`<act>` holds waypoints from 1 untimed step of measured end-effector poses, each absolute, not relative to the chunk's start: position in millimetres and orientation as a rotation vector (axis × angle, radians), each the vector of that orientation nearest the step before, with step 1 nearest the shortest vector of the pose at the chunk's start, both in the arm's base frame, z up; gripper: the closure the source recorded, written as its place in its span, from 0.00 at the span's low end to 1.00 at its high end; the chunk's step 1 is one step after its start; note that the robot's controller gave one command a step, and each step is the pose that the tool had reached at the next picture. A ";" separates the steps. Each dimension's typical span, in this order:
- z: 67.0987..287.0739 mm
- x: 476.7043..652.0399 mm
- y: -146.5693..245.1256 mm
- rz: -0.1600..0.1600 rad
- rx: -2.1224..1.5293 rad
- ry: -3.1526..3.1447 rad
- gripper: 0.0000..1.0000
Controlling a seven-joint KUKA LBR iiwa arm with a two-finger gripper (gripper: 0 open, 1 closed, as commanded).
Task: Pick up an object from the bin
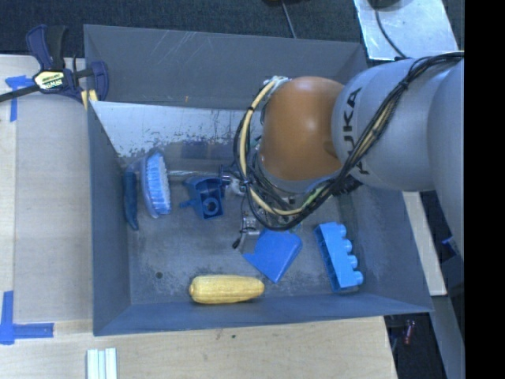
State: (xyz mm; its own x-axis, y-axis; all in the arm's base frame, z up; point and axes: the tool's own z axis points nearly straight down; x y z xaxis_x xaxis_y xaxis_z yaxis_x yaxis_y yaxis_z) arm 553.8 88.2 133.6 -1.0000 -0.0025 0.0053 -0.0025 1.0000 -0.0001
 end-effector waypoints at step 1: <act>138.2 555.8 87.8 -0.001 -0.001 -3.145 0.00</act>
Offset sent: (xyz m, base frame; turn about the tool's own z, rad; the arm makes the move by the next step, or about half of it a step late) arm 0.0743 0.0340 -0.0636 -0.0268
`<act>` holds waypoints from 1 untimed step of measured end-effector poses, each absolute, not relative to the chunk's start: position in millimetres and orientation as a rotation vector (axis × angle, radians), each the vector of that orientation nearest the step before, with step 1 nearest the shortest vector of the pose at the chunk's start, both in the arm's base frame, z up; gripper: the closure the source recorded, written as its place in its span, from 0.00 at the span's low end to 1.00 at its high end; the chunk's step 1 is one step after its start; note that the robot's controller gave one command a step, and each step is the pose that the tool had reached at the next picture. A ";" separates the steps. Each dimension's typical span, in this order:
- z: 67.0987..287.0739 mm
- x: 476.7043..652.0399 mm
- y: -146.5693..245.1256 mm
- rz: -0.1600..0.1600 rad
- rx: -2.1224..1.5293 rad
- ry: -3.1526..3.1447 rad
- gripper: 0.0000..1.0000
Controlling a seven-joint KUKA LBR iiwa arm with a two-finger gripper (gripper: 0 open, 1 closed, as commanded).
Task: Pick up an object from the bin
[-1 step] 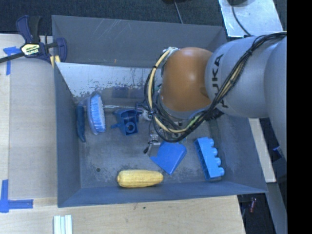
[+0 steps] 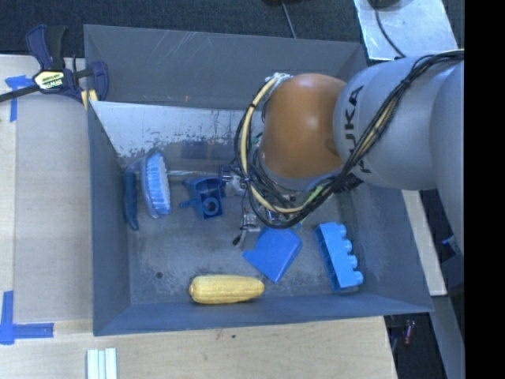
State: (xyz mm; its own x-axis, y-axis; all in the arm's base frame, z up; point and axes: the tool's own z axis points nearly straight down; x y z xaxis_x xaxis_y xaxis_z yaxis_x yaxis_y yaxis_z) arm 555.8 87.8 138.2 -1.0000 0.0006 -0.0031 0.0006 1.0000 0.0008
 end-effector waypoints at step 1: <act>69.9 627.7 122.6 0.002 -0.051 3.142 0.00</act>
Offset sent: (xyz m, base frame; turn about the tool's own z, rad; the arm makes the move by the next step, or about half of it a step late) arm 0.0553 0.0461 -0.0275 -0.0023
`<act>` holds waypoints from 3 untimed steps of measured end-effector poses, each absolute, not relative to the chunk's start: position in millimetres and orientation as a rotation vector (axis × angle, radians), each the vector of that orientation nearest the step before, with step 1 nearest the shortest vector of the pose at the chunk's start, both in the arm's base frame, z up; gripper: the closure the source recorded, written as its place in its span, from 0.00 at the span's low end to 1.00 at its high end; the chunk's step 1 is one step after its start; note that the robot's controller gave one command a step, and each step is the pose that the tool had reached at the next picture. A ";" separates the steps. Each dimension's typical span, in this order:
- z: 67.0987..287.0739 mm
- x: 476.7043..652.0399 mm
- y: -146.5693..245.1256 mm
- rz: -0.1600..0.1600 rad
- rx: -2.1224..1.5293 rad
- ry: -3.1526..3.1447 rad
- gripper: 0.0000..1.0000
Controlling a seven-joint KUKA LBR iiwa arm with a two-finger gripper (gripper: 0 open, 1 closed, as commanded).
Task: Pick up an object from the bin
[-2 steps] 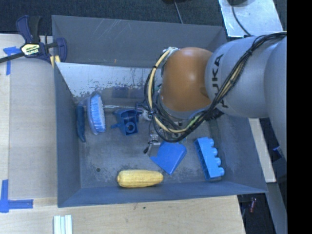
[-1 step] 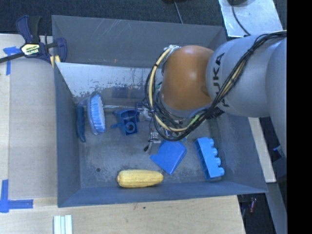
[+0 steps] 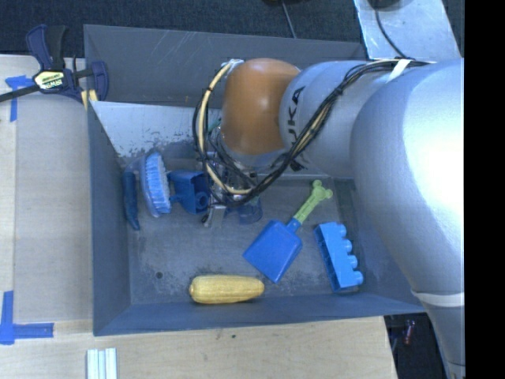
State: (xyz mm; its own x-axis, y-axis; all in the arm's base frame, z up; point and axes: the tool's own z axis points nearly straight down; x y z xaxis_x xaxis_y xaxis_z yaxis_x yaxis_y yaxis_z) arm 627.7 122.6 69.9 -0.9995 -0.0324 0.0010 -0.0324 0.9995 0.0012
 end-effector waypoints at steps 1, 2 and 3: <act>111.4 612.1 133.5 -0.001 0.004 -3.149 0.00; 100.1 619.5 146.1 -0.001 -0.207 -3.137 0.00; 70.5 623.9 141.9 -0.001 -0.159 -3.145 0.00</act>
Offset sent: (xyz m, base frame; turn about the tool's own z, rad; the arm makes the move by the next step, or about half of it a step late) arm -0.0092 0.0240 0.0301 0.1664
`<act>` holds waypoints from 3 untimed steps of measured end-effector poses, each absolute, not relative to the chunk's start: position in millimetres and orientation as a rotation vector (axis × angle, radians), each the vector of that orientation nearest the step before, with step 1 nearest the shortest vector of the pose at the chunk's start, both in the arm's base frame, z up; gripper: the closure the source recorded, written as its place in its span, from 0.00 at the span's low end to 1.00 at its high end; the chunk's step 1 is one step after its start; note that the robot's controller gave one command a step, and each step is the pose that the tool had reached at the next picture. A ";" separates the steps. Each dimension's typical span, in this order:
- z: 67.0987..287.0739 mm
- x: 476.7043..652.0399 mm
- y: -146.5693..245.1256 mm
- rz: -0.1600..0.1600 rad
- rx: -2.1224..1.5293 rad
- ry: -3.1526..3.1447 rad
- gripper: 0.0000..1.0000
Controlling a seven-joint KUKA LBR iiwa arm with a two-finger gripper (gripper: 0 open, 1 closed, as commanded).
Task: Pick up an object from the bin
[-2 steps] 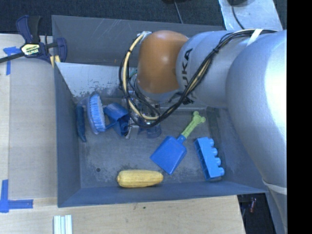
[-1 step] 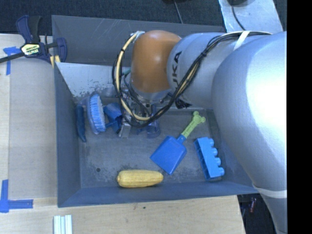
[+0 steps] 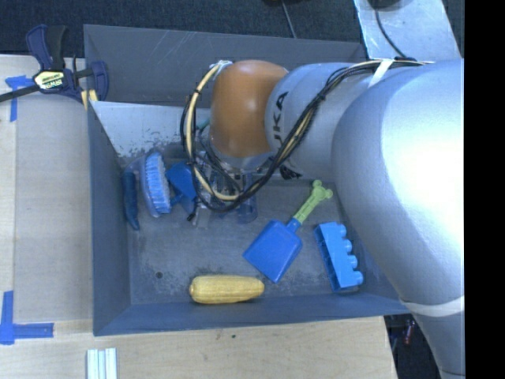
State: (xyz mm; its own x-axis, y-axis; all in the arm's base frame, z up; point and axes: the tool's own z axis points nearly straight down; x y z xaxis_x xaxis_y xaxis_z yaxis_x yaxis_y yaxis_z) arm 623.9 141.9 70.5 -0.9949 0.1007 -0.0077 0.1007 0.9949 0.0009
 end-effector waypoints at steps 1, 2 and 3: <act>71.3 625.5 144.7 -0.007 0.285 3.126 1.00; 71.3 625.5 144.7 -0.007 0.286 3.126 1.00; 77.2 624.5 143.5 -0.010 0.287 3.127 1.00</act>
Offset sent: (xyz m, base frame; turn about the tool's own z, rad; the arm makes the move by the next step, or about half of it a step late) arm 0.0000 0.0000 0.0000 0.0000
